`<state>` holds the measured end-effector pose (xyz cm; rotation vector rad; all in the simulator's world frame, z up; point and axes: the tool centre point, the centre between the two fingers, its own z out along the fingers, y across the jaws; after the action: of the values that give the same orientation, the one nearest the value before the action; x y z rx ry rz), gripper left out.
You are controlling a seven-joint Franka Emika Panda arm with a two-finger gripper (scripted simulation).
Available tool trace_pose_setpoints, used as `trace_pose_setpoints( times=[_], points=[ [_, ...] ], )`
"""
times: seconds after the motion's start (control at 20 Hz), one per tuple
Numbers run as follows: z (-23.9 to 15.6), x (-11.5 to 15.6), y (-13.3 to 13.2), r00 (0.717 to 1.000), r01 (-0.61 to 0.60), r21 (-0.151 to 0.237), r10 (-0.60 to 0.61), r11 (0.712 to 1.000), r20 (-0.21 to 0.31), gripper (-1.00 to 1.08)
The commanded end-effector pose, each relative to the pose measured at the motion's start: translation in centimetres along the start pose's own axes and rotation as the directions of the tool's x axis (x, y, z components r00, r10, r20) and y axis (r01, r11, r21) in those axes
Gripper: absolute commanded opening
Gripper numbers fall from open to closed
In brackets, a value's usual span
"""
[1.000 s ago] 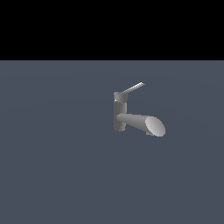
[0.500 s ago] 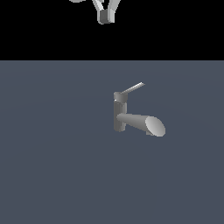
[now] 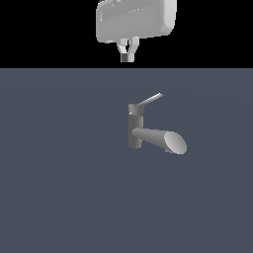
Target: Turn on the faucet by rotating a designated handle.
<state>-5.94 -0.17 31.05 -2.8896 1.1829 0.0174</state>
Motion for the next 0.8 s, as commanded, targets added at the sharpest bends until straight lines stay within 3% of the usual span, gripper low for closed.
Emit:
trace_pose_setpoints(
  times=[0.0, 0.35, 0.75],
  points=[
    [1.4, 1.6, -0.7, 0.998, -0.062, 0.0, 0.062, 0.998, -0.003, -1.0],
    [5.3, 6.5, -2.1, 0.972, -0.234, -0.002, 0.234, 0.972, -0.009, -1.0],
    [9.5, 12.3, -2.6, 0.908, -0.418, -0.003, 0.418, 0.908, -0.018, -1.0]
  ],
)
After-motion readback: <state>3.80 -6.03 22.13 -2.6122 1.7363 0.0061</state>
